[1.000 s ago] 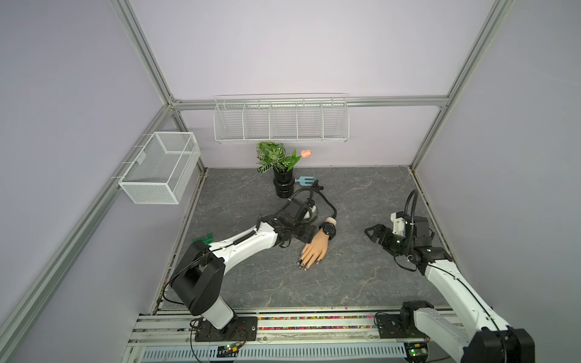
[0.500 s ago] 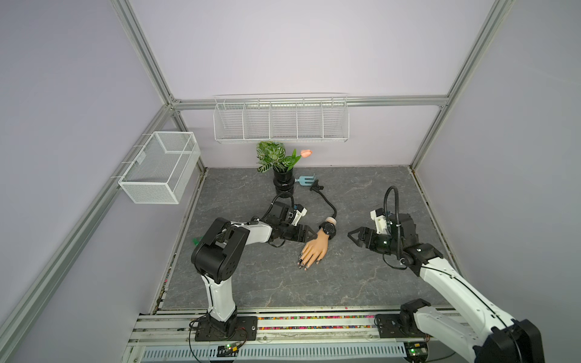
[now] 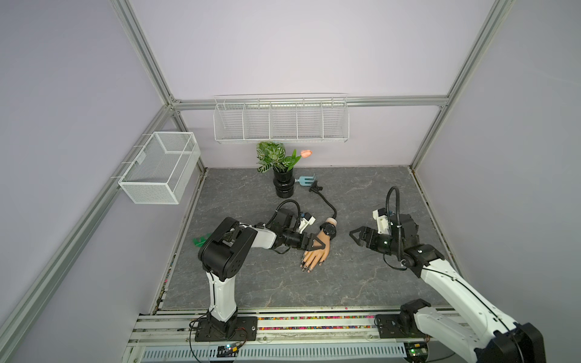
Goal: Take off the watch
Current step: Adjust the hand at the center of the board.
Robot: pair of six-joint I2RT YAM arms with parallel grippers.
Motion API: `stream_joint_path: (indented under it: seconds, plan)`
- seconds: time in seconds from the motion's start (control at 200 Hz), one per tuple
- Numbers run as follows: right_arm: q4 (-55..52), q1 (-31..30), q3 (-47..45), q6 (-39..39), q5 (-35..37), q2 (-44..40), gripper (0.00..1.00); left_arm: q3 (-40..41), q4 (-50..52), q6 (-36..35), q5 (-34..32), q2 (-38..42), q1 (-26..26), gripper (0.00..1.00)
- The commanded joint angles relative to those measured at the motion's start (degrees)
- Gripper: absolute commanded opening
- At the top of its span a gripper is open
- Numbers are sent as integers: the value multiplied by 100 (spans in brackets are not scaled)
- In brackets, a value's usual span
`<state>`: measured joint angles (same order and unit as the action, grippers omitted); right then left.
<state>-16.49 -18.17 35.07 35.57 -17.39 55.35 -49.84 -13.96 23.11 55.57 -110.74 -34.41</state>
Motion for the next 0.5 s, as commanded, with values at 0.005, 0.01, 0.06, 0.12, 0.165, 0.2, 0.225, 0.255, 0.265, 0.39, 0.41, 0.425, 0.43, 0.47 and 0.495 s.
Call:
stream_joint_path:
  seconds: [0.005, 0.01, 0.06, 0.12, 0.165, 0.2, 0.225, 0.255, 0.265, 0.39, 0.41, 0.425, 0.43, 0.47, 0.495]
  plan:
    - [-64, -46, 124, 53, 142, -89, 89, 100, 127, 391, 10, -449, -58, 57]
    - [-69, -46, 124, 50, 149, -96, 89, 103, 107, 429, 17, -462, -62, 55]
    - [-108, -43, 106, 36, 230, -159, 89, 189, -336, 707, 71, -551, -136, 45]
    - [-202, -41, 108, 2, 304, -257, 89, 190, -324, 640, 6, -532, -257, 38]
    - [-246, -44, 89, -12, 353, -344, 89, 181, -234, 524, -39, -475, -276, 29]
    - [-256, -38, 59, -14, 415, -419, 89, 185, -239, 510, -50, -423, -269, 21]
    - [-258, -41, 34, 0, 452, -476, 89, 164, -239, 506, -62, -386, -272, 17]
    - [-258, -45, 5, 12, 500, -530, 89, 145, -245, 511, -81, -342, -268, 11]
    - [-252, -39, -3, 16, 511, -549, 89, 136, -241, 512, -92, -321, -268, 9]
    - [-282, -44, -36, 41, 587, -717, 89, -84, 66, 463, -257, -76, -276, 0]
    - [-299, -44, -31, 42, 596, -739, 89, -176, 309, 357, -318, -16, -285, 0]
    - [-314, -46, -27, 37, 608, -749, 89, -257, 547, 236, -391, 35, -292, 0]
    - [-321, -46, -22, 33, 611, -751, 89, -286, 637, 193, -434, 57, -293, 0]
    - [-360, -47, -9, 15, 638, -797, 89, -562, 1454, -215, -824, 183, -342, 0]
    - [-378, -44, 0, 4, 662, -833, 89, -744, 2024, -485, -1173, 275, -389, 0]
